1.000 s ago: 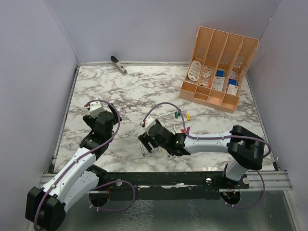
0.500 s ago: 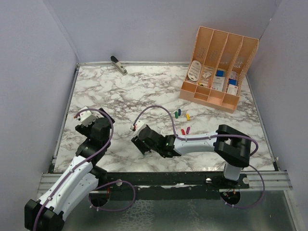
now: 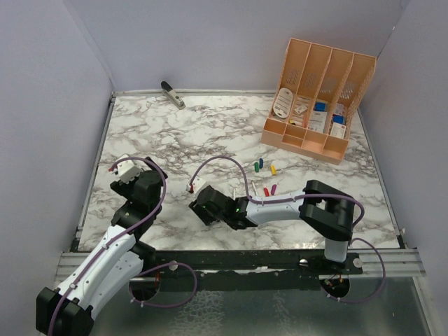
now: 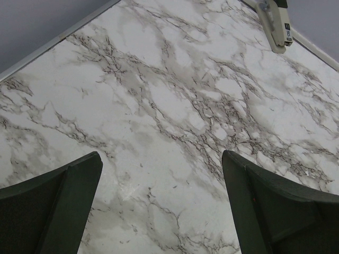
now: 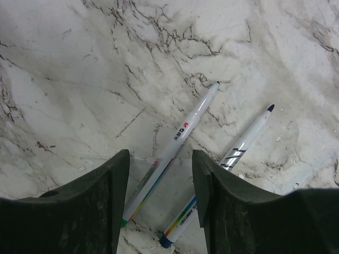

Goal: Insert the pens into the pen caps

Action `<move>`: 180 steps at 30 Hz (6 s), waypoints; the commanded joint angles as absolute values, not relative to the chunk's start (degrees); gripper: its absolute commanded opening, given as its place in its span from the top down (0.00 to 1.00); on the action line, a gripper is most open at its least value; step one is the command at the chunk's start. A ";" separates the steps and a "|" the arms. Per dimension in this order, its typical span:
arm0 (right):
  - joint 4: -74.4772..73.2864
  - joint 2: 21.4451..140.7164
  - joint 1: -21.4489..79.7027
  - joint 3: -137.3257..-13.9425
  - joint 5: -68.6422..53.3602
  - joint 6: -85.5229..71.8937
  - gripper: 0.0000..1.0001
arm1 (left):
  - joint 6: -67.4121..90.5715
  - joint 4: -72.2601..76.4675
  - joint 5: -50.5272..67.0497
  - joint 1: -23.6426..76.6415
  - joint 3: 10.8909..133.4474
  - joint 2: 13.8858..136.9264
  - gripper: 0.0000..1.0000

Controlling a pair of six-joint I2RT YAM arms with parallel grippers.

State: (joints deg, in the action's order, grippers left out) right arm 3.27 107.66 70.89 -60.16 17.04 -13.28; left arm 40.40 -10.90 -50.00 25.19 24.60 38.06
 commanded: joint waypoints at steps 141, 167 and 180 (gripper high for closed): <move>0.58 86.88 44.38 -55.17 29.05 -15.21 0.79 | 17.49 15.74 25.93 29.22 31.79 60.21 1.00; -0.44 101.67 39.89 -57.71 23.84 -20.14 0.66 | 17.68 17.05 29.46 29.80 31.80 60.34 1.00; -0.76 104.60 37.75 -59.41 23.30 -20.02 0.66 | 17.98 17.23 29.41 29.79 31.79 60.69 1.00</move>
State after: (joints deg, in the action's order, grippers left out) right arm -0.27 103.00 38.33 -57.89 23.05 -19.49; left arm 18.26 15.40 28.03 29.50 31.99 61.47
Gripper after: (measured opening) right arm 0.338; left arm 0.088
